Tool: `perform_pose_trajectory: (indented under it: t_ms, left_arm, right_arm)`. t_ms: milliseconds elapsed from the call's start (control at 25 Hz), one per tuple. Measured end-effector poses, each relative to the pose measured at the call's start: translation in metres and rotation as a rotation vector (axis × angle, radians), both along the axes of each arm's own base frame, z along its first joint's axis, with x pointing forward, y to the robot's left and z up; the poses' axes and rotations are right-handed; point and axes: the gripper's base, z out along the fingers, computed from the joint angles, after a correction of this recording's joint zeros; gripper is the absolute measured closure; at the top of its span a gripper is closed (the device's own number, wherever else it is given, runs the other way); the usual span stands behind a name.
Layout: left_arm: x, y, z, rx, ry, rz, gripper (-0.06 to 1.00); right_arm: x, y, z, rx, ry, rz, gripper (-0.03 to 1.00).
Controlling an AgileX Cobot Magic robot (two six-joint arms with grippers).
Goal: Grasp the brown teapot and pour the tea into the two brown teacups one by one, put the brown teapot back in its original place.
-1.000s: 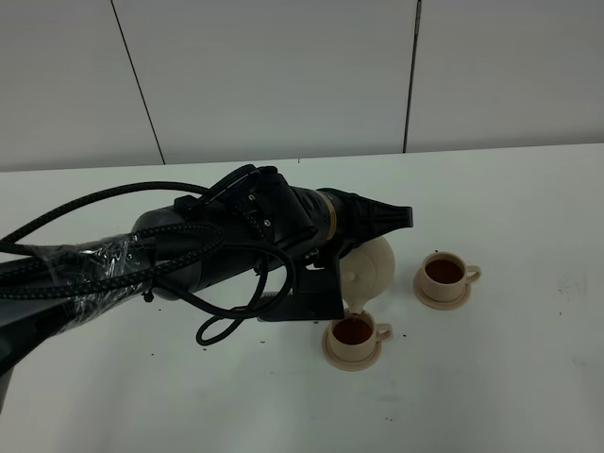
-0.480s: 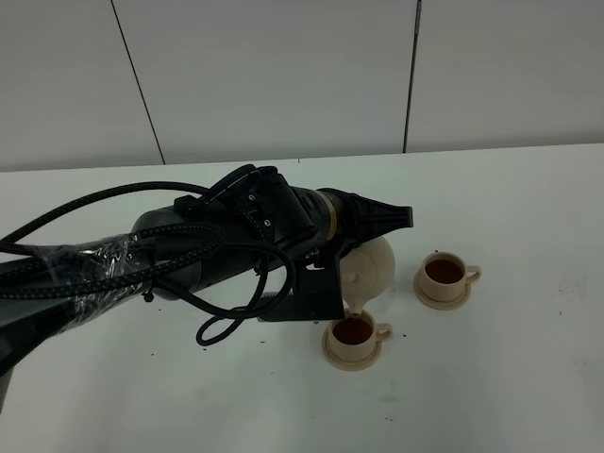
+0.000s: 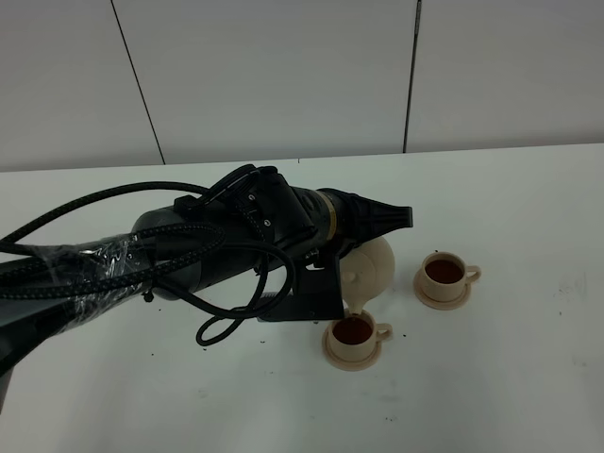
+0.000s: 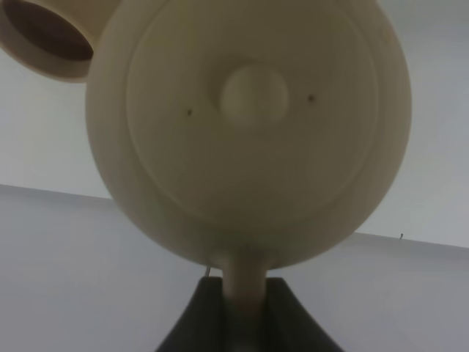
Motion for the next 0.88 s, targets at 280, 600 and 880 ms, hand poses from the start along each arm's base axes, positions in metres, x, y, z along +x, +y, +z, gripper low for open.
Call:
perform_pose_trajectory:
  t_ms: [280, 600, 880]
  left_arm:
    - [0.0000, 0.0001, 0.0000, 0.001, 0.000, 0.000, 0.78]
    - [0.0000, 0.0001, -0.0001, 0.001, 0.001, 0.001, 0.78]
    - [-0.0001, 0.0004, -0.0002, 0.003, 0.002, 0.002, 0.78]
  right_arm:
    - [0.0000, 0.0000, 0.0000, 0.000, 0.000, 0.000, 0.73]
    - [0.0000, 0.0000, 0.0000, 0.000, 0.000, 0.000, 0.73]
    - [0.0000, 0.0000, 0.0000, 0.000, 0.000, 0.000, 0.73]
